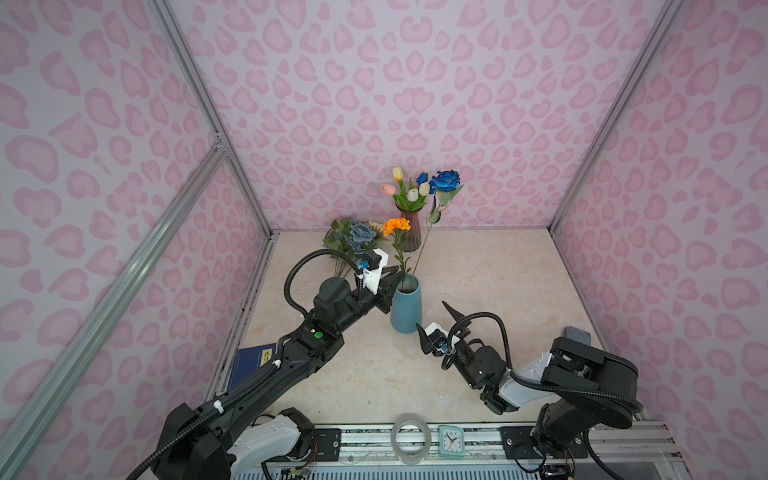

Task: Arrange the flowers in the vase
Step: 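Open the left gripper and withdraw it back toward the flower pile, then close the left gripper on the cream sunflower stem in the pile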

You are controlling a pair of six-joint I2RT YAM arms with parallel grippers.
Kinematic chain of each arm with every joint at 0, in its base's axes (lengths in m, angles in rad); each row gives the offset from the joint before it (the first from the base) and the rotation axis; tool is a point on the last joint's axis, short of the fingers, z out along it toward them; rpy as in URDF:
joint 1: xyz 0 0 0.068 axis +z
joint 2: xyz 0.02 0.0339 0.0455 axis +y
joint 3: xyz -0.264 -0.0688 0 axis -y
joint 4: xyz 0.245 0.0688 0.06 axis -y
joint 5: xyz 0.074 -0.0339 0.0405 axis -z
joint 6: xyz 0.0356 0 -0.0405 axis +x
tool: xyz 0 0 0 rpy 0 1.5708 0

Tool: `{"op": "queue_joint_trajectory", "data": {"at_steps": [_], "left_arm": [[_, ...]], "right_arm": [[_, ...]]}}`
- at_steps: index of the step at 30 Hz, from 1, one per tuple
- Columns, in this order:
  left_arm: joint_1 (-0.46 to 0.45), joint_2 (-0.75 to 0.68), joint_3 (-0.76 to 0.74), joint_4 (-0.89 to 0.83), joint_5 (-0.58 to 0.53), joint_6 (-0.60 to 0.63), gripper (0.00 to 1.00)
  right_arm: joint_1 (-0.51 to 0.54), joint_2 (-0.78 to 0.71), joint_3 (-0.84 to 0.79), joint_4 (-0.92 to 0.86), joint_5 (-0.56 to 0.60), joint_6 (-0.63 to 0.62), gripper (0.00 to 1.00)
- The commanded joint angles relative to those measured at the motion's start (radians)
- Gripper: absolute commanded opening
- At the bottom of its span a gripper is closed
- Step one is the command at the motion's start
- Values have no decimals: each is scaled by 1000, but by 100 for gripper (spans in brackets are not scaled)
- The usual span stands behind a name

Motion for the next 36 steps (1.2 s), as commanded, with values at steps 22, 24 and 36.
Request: {"op": "queue_joint_trajectory", "data": {"at_steps": [22,24,36], "left_arm": [[487,884,674,-1063,-272,-7,22],[487,913,678,-1070,-280,2,22],[484,969,659,-1028,-283,21,18]], "right_arm": [[22,42,30,39,27,-48,93],[22,46,31,38,26,-45,93],[24,47,31,38,26,-54,93]]}}
